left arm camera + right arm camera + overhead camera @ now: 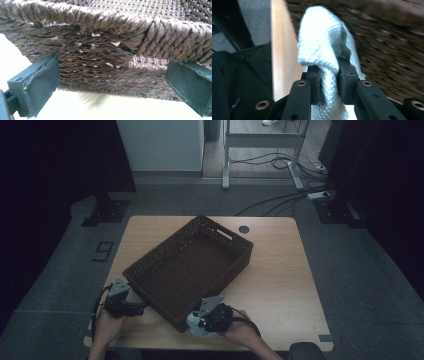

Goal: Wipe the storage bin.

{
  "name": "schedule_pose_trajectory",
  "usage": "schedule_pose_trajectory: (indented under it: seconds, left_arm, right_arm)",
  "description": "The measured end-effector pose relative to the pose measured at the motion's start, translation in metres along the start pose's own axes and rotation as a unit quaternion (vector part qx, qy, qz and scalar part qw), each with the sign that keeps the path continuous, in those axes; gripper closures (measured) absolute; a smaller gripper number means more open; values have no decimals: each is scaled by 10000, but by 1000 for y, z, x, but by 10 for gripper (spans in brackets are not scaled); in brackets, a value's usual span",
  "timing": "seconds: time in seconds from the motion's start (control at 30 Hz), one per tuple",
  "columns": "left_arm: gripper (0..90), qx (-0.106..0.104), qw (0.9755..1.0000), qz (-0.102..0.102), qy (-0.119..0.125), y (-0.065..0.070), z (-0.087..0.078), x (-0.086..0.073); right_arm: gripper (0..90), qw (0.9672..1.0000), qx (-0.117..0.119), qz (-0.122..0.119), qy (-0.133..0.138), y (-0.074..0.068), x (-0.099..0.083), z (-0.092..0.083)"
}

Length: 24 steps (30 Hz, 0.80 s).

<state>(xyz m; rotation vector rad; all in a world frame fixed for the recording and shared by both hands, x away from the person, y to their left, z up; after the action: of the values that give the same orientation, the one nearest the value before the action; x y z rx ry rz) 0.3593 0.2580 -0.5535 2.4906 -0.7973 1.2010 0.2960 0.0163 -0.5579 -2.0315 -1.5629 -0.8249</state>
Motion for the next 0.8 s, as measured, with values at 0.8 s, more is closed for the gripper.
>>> schedule_pose_trajectory:
  seconds: [0.8]
  left_arm:
    - [0,-3,10000,2,21,0,0,0]
  right_arm:
    - [731,9949,-733,685,-35,64,-23,-21]
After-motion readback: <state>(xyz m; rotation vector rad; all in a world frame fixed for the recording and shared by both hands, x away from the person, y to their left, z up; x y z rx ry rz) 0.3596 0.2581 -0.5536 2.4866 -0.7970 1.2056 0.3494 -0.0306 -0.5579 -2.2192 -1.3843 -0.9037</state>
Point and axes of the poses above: each handheld gripper's, and its own axes: z roughly forward along the jaws, x roughly out of its top, y roughly to its right, the point moved 9 cm from there along z, roughly forward along the jaws, and after that the axes turned 2 degrees about z, right-handed, at the moved point
